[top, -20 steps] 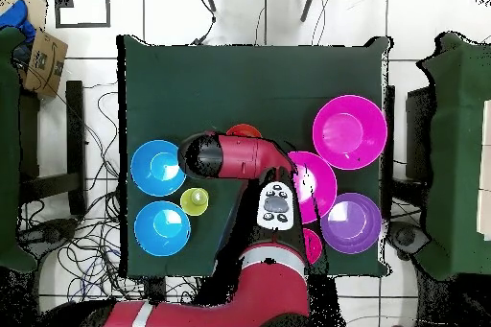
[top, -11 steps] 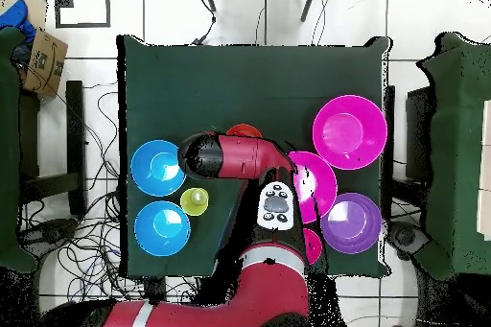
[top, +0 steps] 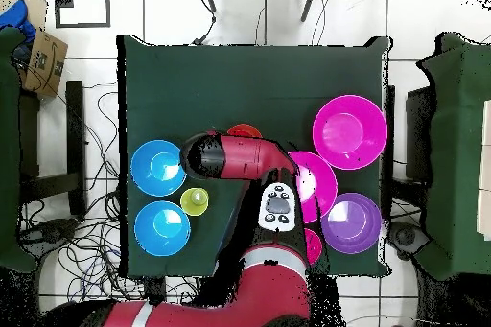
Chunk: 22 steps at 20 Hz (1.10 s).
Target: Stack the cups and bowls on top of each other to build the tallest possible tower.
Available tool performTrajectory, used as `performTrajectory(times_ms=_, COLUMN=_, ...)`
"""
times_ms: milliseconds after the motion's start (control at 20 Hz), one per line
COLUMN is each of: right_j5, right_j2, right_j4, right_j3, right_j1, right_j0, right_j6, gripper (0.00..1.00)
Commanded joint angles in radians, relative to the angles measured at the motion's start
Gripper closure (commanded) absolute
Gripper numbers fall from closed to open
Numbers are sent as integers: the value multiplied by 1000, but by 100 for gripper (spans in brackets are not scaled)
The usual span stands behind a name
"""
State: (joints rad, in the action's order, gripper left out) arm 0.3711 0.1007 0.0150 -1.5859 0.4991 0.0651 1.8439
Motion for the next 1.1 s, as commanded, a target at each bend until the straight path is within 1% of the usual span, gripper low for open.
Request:
performTrajectory(times_ms=50, right_j5=-56, right_j2=-59, right_j4=53, right_j3=4, right_j1=-29, right_j0=-1, right_j6=71, gripper=100)
performTrajectory(times_ms=350, right_j5=-76, right_j2=-52, right_j4=66, right_j3=-8, right_j1=-25, right_j0=2, right_j6=63, gripper=100)
performTrajectory(times_ms=700, right_j5=-104, right_j2=-78, right_j4=68, right_j3=-19, right_j1=-23, right_j0=24, right_j6=52, gripper=100)
performTrajectory(times_ms=1100, right_j5=-119, right_j2=-69, right_j4=69, right_j3=-29, right_j1=-22, right_j0=19, right_j6=54, gripper=100)
